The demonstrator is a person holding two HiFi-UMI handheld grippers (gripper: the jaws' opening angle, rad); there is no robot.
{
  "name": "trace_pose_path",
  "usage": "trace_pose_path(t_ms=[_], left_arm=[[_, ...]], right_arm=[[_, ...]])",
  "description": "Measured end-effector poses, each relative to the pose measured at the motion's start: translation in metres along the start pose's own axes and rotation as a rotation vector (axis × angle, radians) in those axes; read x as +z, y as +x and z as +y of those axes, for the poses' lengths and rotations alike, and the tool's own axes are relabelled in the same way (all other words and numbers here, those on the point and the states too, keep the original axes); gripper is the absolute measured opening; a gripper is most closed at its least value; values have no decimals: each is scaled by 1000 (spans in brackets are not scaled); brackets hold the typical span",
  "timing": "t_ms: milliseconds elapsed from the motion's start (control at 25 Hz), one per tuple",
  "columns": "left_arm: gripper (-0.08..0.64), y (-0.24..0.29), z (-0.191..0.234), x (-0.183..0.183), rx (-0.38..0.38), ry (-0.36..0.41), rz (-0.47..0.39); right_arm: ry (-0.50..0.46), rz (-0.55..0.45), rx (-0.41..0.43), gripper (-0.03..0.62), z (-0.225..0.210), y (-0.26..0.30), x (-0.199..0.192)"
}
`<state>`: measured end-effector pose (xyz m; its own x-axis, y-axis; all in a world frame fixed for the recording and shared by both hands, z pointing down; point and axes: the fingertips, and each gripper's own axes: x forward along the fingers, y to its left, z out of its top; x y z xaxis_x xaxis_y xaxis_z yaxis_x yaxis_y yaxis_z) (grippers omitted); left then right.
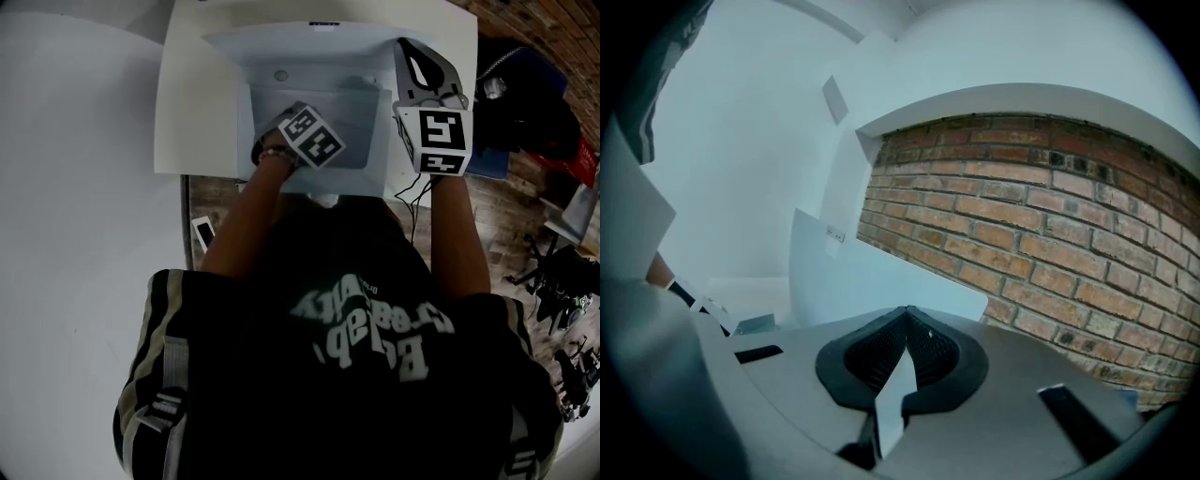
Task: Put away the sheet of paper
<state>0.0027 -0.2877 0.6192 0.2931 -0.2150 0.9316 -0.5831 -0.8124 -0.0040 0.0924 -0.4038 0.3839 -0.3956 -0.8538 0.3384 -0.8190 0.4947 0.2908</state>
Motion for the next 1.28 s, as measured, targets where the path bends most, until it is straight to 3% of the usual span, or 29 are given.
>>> trace_pose_path(t_ms=[400,600,1000,1280], left_arm=[[2,-4,-15,-12,-32,-8,19],[2,-7,-12,-9,-11,0,6],[2,-30,7,1,43,6,-68],[2,-74,39,29,121,-23,-214]], right_arm=[[3,1,4,-6,2,-1,-2],[0,1,6,-8,4,-3,-1],[-5,10,-14,-8,11,-9,0],[-10,25,-37,-6,16,-18,1]])
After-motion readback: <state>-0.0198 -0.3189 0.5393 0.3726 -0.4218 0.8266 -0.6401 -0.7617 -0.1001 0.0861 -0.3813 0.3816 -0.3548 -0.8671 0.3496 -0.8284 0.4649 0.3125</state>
